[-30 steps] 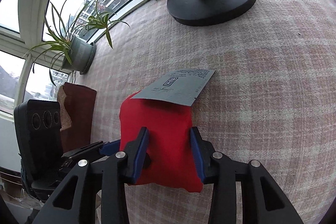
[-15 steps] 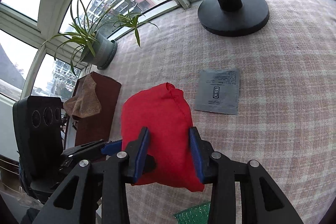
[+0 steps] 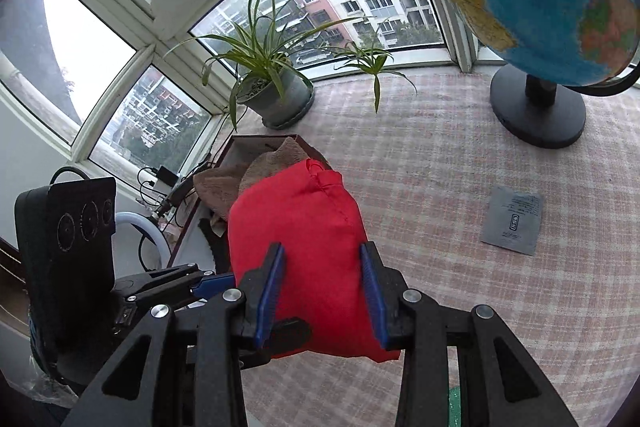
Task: Organize soft objects
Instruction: 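Lift the red cushion with both grippers and carry it over the box, then open both grippers to drop the red cushion into the box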
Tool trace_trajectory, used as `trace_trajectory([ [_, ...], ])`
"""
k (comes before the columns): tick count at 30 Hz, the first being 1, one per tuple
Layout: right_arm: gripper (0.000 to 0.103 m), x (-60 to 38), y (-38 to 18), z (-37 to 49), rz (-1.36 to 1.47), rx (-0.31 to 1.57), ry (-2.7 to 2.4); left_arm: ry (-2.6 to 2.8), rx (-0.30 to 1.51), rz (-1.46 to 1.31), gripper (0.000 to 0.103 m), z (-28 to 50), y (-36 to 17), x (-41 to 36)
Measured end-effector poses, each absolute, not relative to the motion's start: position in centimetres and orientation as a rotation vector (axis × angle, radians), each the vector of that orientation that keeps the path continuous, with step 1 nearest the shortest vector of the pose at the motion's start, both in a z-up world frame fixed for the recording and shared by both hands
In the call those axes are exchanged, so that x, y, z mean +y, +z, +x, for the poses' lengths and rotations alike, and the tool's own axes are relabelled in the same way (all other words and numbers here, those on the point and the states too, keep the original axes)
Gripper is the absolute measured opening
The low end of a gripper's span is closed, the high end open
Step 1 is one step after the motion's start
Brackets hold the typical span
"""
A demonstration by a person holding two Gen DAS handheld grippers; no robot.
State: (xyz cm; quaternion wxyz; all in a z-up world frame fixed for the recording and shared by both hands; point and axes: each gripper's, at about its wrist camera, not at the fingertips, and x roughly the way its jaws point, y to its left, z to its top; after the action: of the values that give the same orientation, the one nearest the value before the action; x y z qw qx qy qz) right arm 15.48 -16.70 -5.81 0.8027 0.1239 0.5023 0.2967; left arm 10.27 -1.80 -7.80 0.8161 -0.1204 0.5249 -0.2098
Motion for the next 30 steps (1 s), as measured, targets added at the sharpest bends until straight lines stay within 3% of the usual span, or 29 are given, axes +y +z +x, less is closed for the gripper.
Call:
trace_trajectory([
  [14,0.035,-3.9,-1.4,12.2,0.131,1.024,0.784,-0.306,1.05,-0.318,0.061,5.2,-5.0,9.2],
  [30,0.034,6.6,-1.8,10.3,0.039,1.076,0.853,-0.201,1.054,-0.398,0.062,3.7,-5.6,18.2],
])
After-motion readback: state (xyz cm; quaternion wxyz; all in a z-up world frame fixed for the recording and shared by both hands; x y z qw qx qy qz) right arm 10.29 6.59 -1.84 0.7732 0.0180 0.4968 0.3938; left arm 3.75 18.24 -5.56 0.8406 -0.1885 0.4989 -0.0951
